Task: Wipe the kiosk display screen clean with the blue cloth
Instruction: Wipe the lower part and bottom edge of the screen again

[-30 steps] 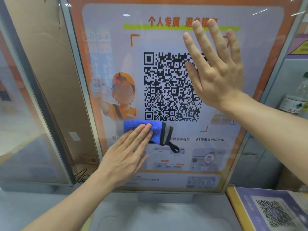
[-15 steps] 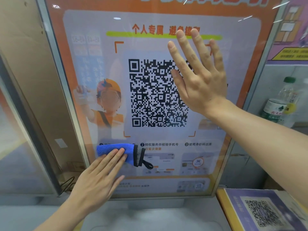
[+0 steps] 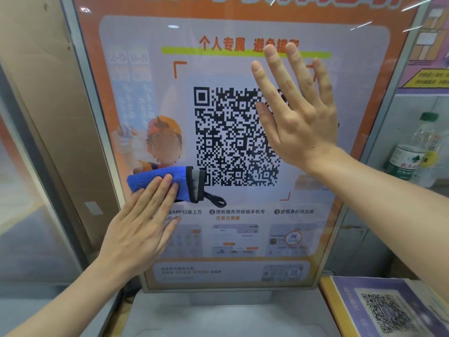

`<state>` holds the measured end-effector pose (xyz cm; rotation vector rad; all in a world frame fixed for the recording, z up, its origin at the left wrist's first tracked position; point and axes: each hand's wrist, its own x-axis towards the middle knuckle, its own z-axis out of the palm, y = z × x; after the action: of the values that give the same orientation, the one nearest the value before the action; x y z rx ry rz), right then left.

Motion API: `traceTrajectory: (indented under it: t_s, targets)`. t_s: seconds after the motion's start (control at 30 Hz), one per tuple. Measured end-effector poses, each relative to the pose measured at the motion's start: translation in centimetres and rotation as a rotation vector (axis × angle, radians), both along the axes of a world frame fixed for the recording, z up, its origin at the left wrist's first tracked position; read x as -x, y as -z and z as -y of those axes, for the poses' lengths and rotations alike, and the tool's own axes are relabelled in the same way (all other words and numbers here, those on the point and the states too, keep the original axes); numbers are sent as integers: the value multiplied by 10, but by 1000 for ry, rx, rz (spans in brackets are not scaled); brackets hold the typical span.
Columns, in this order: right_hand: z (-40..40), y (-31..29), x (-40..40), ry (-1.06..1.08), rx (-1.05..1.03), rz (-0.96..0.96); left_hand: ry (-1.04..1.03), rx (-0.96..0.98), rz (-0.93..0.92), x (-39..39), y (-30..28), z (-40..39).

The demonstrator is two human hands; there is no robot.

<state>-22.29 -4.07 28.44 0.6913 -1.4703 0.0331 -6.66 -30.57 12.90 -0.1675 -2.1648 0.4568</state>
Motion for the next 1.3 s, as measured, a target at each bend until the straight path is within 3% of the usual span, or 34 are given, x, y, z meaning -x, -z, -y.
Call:
traceTrajectory:
  t_s: [0.3, 0.6, 0.67, 0.8, 1.07, 1.3]
  targets:
    - [2, 1, 0, 5, 1, -33, 20, 58, 55, -12, 59, 18]
    - [2, 1, 3, 44, 30, -66, 38, 60, 47, -16, 37, 22]
    - [5, 13, -3, 3, 13, -2, 37, 44, 42, -15, 41, 22]
    - [4, 81, -21, -35, -236, 92, 24, 15, 21, -15, 62, 23]
    - [10, 109, -15, -48, -145, 106, 21, 1, 121, -27, 107, 32]
    - [13, 113, -16, -26, -113, 108, 72, 43, 80, -26, 69, 46]
